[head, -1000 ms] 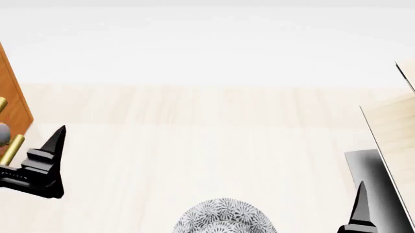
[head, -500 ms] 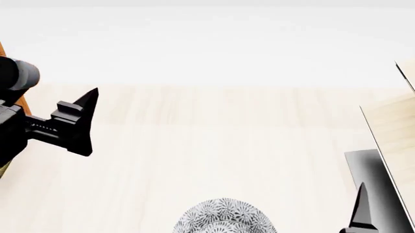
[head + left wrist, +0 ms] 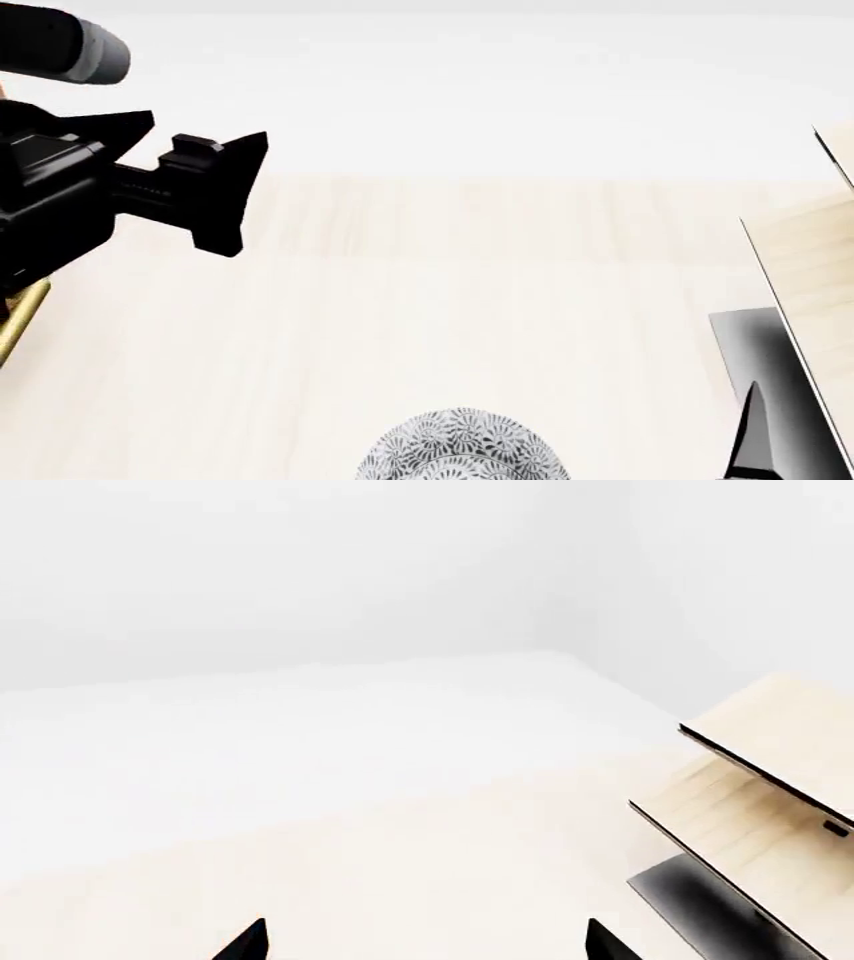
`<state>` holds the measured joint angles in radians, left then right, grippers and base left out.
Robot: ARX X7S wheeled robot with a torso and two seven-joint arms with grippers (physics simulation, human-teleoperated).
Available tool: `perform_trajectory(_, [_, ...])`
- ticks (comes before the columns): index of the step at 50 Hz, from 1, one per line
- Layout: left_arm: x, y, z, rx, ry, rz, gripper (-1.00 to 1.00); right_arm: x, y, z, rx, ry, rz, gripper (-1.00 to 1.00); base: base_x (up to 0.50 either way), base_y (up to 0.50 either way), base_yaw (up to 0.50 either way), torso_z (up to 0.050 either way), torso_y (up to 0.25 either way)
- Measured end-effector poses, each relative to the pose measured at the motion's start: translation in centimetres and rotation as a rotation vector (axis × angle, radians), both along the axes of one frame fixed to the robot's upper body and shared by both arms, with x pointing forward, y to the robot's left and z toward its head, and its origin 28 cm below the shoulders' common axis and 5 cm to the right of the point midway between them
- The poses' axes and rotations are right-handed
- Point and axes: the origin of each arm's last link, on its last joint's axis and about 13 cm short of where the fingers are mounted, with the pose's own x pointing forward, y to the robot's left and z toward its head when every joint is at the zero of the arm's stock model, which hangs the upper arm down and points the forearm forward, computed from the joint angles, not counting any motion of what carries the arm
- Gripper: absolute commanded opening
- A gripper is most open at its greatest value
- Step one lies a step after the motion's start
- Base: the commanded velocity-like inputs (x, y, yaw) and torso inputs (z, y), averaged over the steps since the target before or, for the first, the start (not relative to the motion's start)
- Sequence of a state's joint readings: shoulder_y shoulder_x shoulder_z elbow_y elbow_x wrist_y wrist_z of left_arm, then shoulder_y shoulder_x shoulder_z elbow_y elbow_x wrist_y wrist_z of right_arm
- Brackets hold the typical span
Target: Close the top drawer of the cabinet and put the bowl on top of it.
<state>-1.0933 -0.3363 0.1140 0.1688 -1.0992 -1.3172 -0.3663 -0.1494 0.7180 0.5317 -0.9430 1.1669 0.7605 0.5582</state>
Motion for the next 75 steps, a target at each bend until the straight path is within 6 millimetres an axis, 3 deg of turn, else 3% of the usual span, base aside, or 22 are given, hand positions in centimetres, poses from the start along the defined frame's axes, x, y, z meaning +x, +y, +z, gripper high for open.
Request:
perform_trajectory(29, [1.9, -1.9, 0.1, -0.087, 0.07, -0.208, 1.0, 0.2, -0.3, -0.5, 0.003, 0.018, -0.016, 1.0, 0.0, 0.0, 0.0, 0.0, 0.0])
perform_trajectory(75, [4.3, -4.0, -5.6, -0.032, 0.207, -0.296, 1.0, 0.2, -0.5, -1.3, 0.004, 0.036, -0.025, 1.0, 0.0, 0.0, 0.0, 0.0, 0.0])
